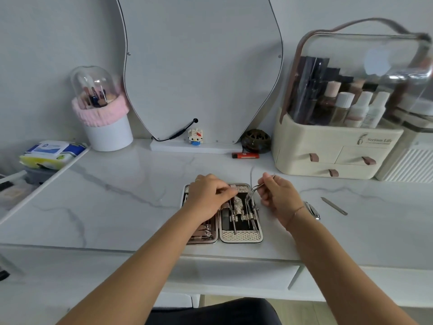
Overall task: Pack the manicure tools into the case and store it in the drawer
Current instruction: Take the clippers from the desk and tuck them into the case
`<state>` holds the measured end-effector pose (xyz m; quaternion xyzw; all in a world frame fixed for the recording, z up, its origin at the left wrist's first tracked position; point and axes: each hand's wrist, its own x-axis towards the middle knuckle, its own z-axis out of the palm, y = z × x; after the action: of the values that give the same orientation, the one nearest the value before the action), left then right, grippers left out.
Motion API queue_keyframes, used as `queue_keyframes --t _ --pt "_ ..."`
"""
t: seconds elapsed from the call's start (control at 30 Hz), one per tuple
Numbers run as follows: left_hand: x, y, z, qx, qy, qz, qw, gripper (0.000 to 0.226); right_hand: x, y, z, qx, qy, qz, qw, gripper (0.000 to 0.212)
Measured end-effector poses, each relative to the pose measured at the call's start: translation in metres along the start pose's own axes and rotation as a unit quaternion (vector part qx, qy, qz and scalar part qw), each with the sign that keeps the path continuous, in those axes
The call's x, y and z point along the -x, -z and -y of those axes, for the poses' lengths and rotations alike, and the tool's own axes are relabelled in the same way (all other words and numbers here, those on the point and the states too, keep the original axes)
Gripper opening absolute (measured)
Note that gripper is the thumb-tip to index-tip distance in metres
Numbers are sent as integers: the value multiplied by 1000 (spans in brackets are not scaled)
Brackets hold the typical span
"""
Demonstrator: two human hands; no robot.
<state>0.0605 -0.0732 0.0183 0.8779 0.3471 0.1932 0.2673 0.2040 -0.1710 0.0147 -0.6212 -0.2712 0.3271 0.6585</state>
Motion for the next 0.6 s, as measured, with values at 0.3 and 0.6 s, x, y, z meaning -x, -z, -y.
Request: queue_keyframes --t 0.3,0.6 --pt "-15 -9 1 -40 10 20 999 26 -6 5 -3 3 -27 -18 999 37" --pt "-17 -13 6 -29 -10 11 999 20 -6 1 -5 66 -15 10 998 38"
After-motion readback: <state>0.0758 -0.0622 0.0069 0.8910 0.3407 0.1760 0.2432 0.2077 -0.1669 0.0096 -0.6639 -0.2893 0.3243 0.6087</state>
